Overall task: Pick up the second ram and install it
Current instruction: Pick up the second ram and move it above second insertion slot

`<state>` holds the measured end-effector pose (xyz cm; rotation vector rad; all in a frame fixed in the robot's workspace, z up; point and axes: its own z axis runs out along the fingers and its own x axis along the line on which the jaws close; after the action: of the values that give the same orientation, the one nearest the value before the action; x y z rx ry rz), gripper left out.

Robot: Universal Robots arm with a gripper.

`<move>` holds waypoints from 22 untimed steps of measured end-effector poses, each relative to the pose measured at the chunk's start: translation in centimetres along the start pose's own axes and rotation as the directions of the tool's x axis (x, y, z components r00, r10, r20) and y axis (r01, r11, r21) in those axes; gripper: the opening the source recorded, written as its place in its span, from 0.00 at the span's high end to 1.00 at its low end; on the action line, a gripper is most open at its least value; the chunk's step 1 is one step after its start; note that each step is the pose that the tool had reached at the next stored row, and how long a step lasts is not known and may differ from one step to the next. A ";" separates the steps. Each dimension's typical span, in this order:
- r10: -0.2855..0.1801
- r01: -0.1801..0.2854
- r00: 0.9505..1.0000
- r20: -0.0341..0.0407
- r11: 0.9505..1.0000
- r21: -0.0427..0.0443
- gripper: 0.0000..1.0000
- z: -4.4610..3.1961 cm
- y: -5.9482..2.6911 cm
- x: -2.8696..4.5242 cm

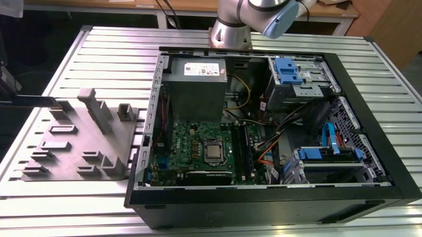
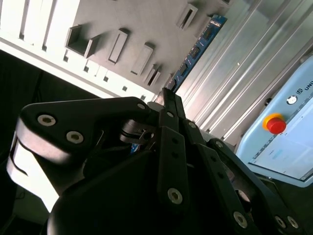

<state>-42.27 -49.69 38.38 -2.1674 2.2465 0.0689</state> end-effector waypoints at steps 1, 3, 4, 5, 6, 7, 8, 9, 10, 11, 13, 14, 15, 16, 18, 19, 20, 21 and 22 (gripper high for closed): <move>0.000 0.000 1.000 0.001 1.000 0.000 0.92 -0.17 0.00 -0.01; 0.000 0.000 1.000 0.002 1.000 0.000 0.92 -0.61 0.01 -0.03; 0.000 0.000 1.000 0.002 1.000 0.000 0.92 -0.87 0.02 -0.04; 0.000 0.000 1.000 0.003 1.000 0.000 0.92 -1.15 0.02 -0.05; 0.000 0.000 1.000 0.004 1.000 0.000 0.92 -1.42 0.03 -0.06; 0.000 0.000 1.000 0.004 1.000 0.000 0.92 -1.68 0.03 -0.07; 0.000 0.000 1.000 0.005 1.000 0.000 0.92 -1.92 0.04 -0.08; 0.000 0.000 1.000 0.006 1.000 0.000 0.92 -2.15 0.04 -0.09; 0.000 0.000 1.000 0.007 1.000 0.000 0.92 -2.39 0.04 -0.11; 0.000 0.000 1.000 0.008 1.000 0.000 0.92 -2.62 0.05 -0.12; 0.000 0.000 1.000 0.010 1.000 0.000 0.92 -3.03 0.06 -0.13; 0.000 0.000 1.000 0.010 1.000 0.000 0.92 -3.19 0.06 -0.14; 0.000 0.000 1.000 0.010 1.000 0.000 0.92 -3.27 0.06 -0.14; 0.000 0.000 1.000 0.010 1.000 0.000 0.92 -3.27 0.06 -0.14; 0.000 0.000 1.000 0.010 1.000 0.000 0.92 -3.27 0.06 -0.15; 0.000 0.000 1.000 0.010 1.000 0.000 0.92 -3.28 0.06 -0.15; 0.000 0.000 1.000 0.010 1.000 0.000 0.92 -3.28 0.06 -0.15; 0.000 0.000 1.000 0.010 1.000 0.000 0.92 -3.29 0.05 -0.15; 0.000 0.000 1.000 0.010 1.000 -0.001 0.92 -3.31 0.00 -0.15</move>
<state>-42.21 -49.68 41.69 -2.1627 2.2413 0.0803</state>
